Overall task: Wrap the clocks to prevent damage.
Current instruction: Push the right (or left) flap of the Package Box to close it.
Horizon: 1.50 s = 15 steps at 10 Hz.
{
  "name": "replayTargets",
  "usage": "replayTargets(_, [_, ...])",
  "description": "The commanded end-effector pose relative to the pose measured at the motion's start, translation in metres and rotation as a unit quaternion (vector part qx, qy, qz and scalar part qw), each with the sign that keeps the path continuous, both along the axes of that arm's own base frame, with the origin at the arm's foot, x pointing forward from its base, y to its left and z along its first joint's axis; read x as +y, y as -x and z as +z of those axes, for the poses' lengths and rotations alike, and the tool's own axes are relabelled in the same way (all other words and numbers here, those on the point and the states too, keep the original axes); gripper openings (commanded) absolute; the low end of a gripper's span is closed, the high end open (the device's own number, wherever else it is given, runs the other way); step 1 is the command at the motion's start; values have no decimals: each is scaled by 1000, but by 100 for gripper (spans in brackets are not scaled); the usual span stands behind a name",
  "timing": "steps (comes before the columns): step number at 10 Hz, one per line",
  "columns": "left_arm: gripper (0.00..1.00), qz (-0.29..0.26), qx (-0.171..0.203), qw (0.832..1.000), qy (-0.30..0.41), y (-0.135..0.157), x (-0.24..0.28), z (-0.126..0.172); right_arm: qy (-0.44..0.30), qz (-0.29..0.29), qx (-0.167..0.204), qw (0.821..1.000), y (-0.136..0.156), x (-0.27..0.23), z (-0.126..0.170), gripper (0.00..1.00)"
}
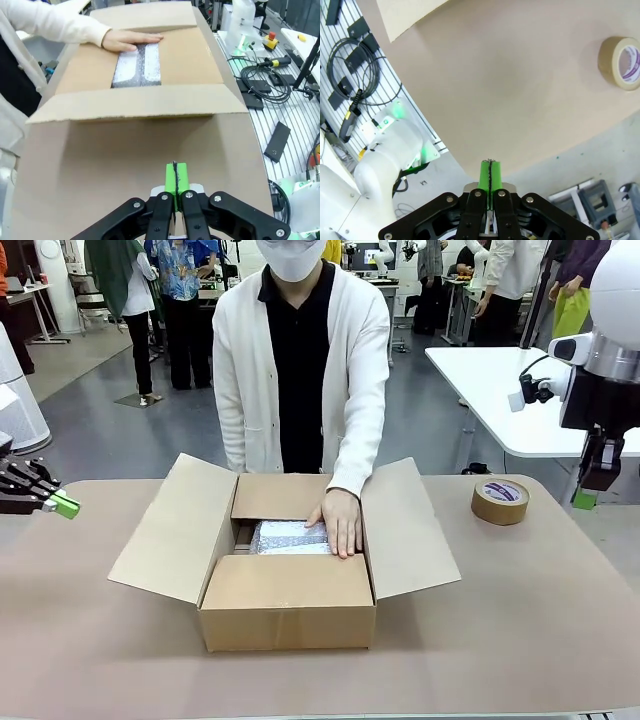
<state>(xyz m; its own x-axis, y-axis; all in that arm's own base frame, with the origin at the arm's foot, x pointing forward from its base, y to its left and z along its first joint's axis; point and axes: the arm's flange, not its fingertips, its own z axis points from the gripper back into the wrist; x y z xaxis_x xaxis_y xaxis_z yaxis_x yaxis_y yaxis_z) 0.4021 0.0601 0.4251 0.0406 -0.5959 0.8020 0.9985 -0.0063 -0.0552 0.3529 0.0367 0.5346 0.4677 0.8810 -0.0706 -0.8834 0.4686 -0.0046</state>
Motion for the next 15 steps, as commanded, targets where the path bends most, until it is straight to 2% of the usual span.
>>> replayTargets(1, [0, 14, 21, 1000, -10, -35, -2, -41, -6, -1, 2, 1000, 2, 0, -2, 1])
replayTargets(4, [0, -3, -21, 1000, 18, -47, -28, -81, -6, -1, 2, 1000, 2, 0, -2, 1])
replayTargets(7, [0, -32, -48, 997, 58, -52, -69, -89, -6, -1, 2, 1000, 2, 0, -2, 1])
replayTargets(10, [0, -56, -6, 992, 117, -55, -102, -98, -6, -1, 2, 1000, 2, 0, -2, 1])
replayTargets(13, [0, -54, 5, 980, 190, -57, -119, -89, -6, -1, 2, 1000, 2, 0, -2, 1])
replayTargets(15, [0, -68, 4, 978, 198, -62, -142, -83, -6, -1, 2, 1000, 2, 0, -2, 1])
